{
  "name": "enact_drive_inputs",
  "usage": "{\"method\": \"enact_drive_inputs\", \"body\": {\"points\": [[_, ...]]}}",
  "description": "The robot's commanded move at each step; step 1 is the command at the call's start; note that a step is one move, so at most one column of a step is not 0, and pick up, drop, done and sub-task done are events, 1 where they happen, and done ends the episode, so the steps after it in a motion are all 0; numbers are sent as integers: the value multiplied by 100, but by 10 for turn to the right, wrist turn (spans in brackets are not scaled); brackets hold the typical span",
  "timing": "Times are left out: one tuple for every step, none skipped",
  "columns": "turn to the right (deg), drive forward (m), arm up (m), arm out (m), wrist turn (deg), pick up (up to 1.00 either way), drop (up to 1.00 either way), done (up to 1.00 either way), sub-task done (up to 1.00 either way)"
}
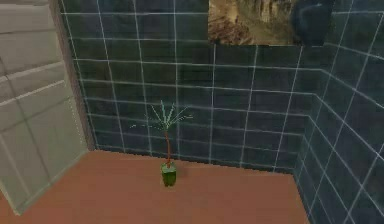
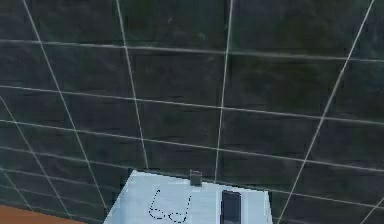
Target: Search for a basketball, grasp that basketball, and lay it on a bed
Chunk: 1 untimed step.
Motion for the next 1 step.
{"method": "enact_drive_inputs", "body": {"points": [[30,0,0,0,0,0,0,0,0]]}}
